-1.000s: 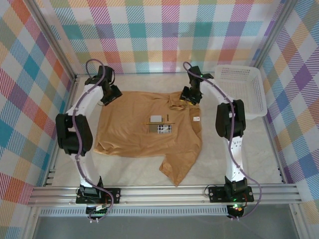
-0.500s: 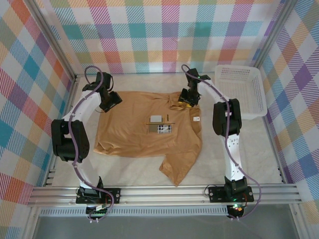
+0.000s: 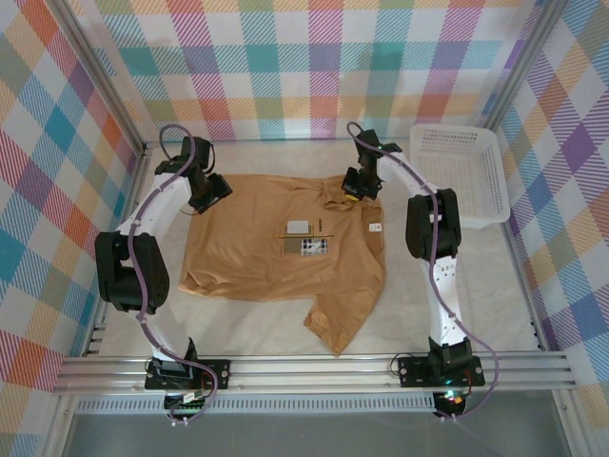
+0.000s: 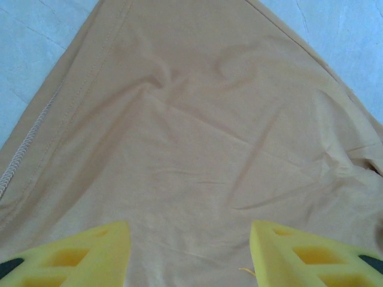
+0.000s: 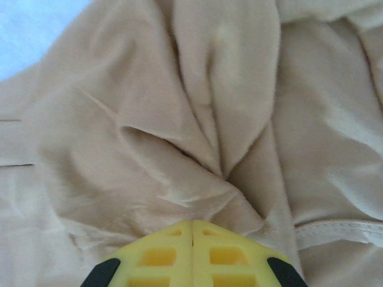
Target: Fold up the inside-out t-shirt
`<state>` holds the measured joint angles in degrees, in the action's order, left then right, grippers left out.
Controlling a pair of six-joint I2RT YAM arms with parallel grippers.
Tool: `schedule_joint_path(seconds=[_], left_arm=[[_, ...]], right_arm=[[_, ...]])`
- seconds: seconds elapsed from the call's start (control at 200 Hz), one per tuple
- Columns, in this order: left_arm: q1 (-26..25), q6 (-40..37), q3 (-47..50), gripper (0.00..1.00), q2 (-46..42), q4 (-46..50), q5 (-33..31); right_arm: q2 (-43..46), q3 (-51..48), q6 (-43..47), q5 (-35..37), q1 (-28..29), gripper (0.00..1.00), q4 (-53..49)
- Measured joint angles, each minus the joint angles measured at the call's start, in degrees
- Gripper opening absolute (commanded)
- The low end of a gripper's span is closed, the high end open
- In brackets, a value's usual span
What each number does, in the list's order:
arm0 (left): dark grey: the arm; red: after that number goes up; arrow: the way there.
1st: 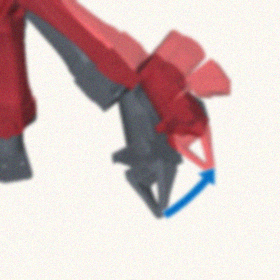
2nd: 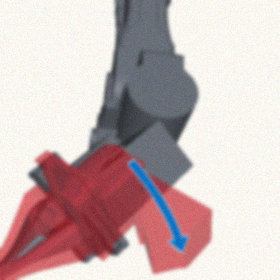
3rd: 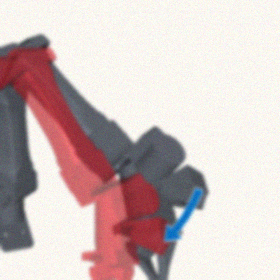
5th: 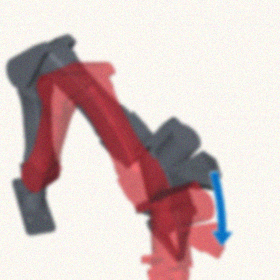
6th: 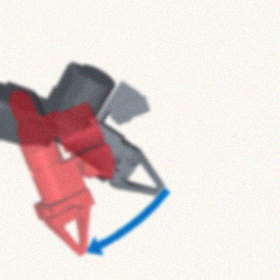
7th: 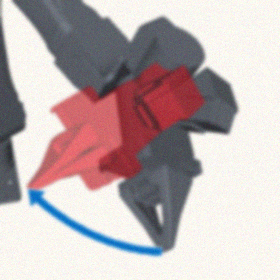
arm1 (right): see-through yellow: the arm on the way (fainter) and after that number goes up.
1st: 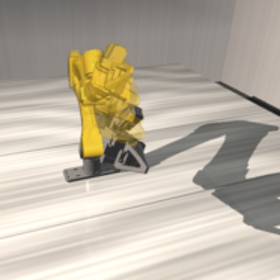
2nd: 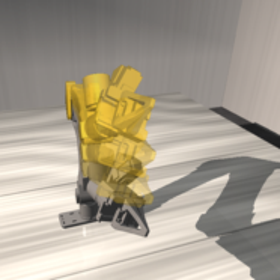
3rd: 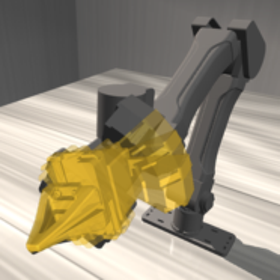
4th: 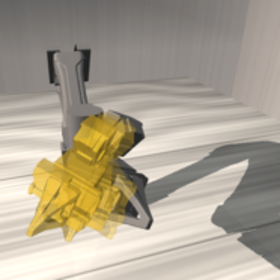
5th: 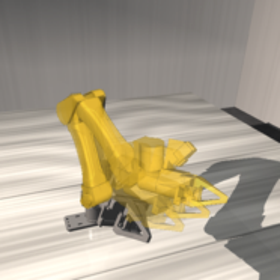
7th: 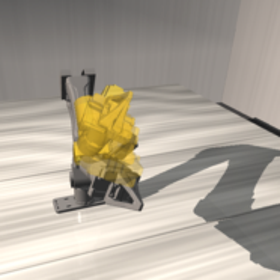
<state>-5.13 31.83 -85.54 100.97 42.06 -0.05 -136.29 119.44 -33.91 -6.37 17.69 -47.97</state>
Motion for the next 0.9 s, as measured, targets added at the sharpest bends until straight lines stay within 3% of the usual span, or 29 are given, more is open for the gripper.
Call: schedule_joint_path(seconds=[0.155, 0.29, 0.335, 0.4, 0.54, 0.725, 0.9], left_arm=[[0.0, 0.0, 0.0, 0.54, -0.09, 0.0, 0.0], [0.0, 0.02, 0.0, 0.54, -0.11, -0.02, 0.17], [0.0, 0.02, 0.0, 0.54, -0.11, -0.02, 0.42], [0.0, 0.0, 0.0, 0.54, -0.11, -0.02, 0.66], [0.0, 0.02, 1.2, 0.55, -0.92, -0.13, 1.09], [0.0, 0.02, 1.53, 0.55, -1.7, -0.22, 1.86], [0.0, 0.02, 1.53, 0.55, -1.73, -0.22, 2.16]], right_arm=[[-0.02, 9.11, -0.83, -0.7, -0.02, 0.0, 0.83], [-2.1, 24.61, -2.12, -2.97, -0.5, 0.0, 2.27], [-2.93, 28.59, -2.36, -3.85, -0.66, 0.1, 2.75], [-3.06, 29.94, -2.14, -4.81, -0.9, 0.16, 3.04], [-0.55, 17.73, -0.61, -5.66, -1.25, 0.34, 5.86], [0.9, -1.4, 3.32, -4.42, -1.29, 0.38, 7.39], [3.48, -11.3, 6.71, -1.97, -1.29, 0.41, 8.72]])
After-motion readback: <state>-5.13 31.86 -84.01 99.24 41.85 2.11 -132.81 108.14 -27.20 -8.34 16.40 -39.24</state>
